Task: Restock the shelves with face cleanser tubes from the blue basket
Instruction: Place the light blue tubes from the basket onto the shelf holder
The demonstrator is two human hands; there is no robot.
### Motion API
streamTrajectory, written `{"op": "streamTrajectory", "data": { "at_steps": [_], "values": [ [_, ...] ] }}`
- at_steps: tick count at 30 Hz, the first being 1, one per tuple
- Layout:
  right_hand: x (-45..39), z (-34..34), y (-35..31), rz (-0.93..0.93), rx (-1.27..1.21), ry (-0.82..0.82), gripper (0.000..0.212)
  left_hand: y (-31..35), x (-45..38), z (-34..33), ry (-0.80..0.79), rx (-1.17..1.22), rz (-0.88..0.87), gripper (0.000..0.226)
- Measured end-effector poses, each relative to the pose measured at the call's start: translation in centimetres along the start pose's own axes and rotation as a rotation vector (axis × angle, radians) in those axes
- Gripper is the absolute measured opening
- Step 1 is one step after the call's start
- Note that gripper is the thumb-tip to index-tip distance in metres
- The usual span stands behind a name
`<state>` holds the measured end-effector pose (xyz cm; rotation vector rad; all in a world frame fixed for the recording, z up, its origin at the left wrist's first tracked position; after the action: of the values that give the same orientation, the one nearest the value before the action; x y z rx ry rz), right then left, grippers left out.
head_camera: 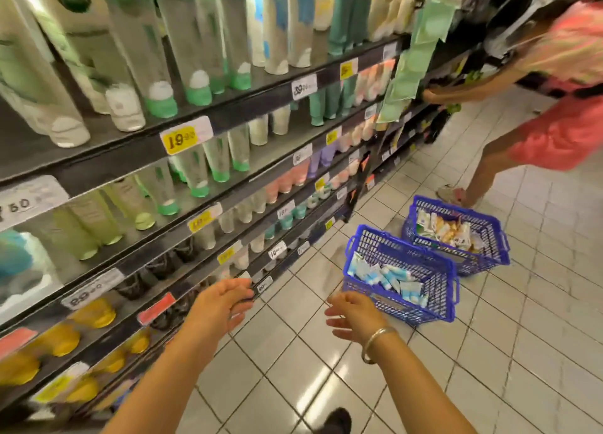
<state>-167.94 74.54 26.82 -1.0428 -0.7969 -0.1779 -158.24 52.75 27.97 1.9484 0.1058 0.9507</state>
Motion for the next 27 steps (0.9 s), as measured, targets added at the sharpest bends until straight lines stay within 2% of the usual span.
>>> {"op": "streamTrajectory", "data": {
  "at_steps": [5, 11, 16, 23, 27],
  "values": [
    [-2.5, 8.6, 6.4, -0.171, -0.19, 0.058, 0.016, -5.2, -3.2, -8.1, -0.028, -0.061, 0.129, 0.011],
    [-6.8, 18.1, 10.9, -0.258, -0.394, 0.125, 0.007, -9.1, -7.3, -19.2, -0.047, -0.148, 0.179, 0.012],
    [-10.9, 26.2, 13.6, -0.328, -0.512, 0.194, 0.015, -12.5, -10.9, -28.3, -0.128, -0.219, 0.232, 0.017],
    [-19.3, 33.6, 15.7, -0.477, -0.478, 0.219, 0.015, -16.8, -18.2, -37.8, -0.118, -0.275, 0.344, 0.012],
    [-25.6, 36.7, 16.0, -0.555, -0.417, 0.269, 0.019, -18.1, -25.0, -43.9, -0.182, -0.392, 0.381, 0.01]
  ]
}}
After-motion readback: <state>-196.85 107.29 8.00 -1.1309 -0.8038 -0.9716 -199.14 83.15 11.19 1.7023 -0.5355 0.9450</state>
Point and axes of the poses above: each hand's wrist, its own x-axis away from the middle knuckle, its own z-axis out of the back of the hand, y = z × x, the point moved 8 cm from there along -x, towards the middle knuckle, and after that the axes turned 11 degrees about x, right-handed, at the moved point
